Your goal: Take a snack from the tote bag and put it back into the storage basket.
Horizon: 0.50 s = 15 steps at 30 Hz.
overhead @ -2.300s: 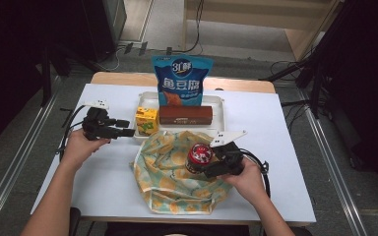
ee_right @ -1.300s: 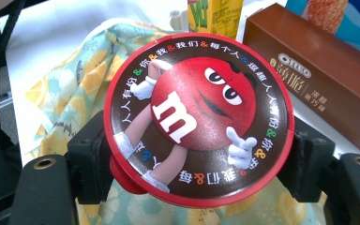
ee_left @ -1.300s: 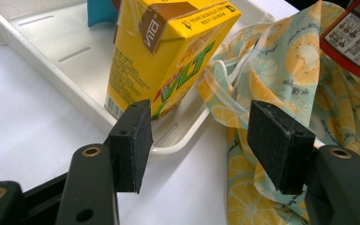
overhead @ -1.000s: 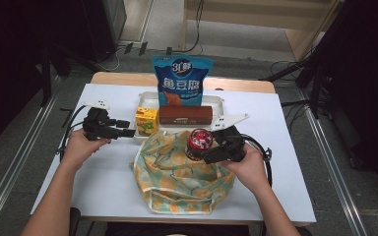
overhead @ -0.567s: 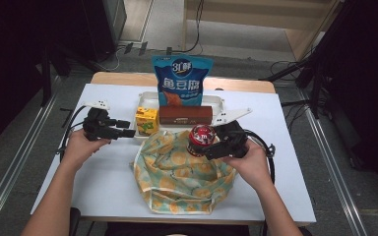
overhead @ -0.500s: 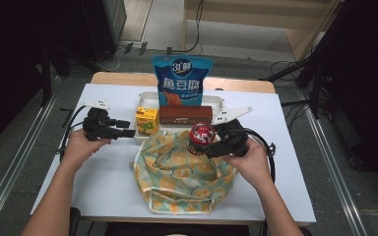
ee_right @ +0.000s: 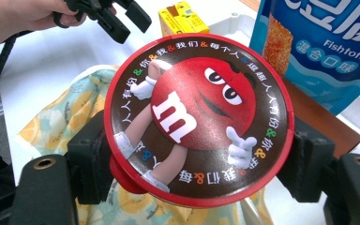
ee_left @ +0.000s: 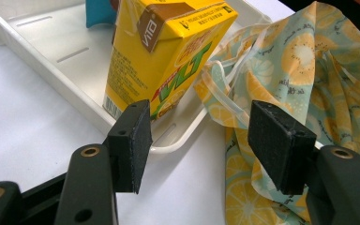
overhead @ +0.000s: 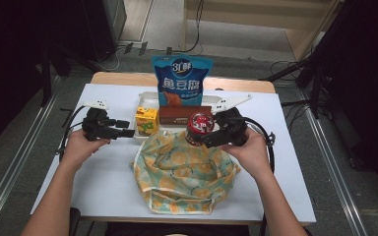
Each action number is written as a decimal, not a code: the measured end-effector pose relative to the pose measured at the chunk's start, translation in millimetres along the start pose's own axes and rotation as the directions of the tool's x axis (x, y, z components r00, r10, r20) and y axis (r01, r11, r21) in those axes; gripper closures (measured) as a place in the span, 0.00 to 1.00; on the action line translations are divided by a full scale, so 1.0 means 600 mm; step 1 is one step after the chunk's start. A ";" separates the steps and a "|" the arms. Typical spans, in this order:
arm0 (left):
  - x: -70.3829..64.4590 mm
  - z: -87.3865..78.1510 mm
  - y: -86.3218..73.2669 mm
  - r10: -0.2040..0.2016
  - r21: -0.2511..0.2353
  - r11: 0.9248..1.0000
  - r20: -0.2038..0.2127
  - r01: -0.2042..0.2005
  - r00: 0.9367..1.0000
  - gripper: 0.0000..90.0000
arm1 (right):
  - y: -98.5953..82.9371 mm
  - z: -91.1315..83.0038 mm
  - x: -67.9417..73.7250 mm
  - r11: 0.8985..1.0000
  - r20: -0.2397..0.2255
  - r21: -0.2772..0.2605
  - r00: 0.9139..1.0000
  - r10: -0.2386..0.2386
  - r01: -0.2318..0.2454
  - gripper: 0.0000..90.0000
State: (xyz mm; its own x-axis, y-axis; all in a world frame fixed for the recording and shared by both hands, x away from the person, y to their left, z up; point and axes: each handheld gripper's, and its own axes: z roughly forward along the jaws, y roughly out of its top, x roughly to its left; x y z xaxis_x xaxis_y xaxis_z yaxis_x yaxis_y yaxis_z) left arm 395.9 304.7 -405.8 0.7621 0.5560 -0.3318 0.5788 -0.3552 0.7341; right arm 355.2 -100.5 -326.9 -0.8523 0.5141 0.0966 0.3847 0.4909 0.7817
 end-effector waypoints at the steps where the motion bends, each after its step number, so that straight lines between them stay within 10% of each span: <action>1: 0.000 0.000 0.000 0.000 -0.001 1.000 0.000 0.000 1.000 0.45 | 0.002 0.001 -0.001 1.000 0.000 -0.001 1.000 -0.001 0.001 0.29; 15: -0.001 -0.001 -0.003 0.001 0.000 1.000 0.002 -0.001 1.000 0.45 | 0.021 0.006 -0.027 1.000 0.002 0.000 1.000 0.016 -0.016 0.29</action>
State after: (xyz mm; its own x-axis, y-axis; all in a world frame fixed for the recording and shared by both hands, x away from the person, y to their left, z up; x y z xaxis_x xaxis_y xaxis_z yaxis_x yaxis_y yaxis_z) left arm 393.9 305.3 -406.5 0.7633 0.5544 -0.3317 0.5776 -0.3556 0.7348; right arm 374.8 -100.1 -320.7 -0.8454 0.5232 0.1075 0.3981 0.4830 0.7799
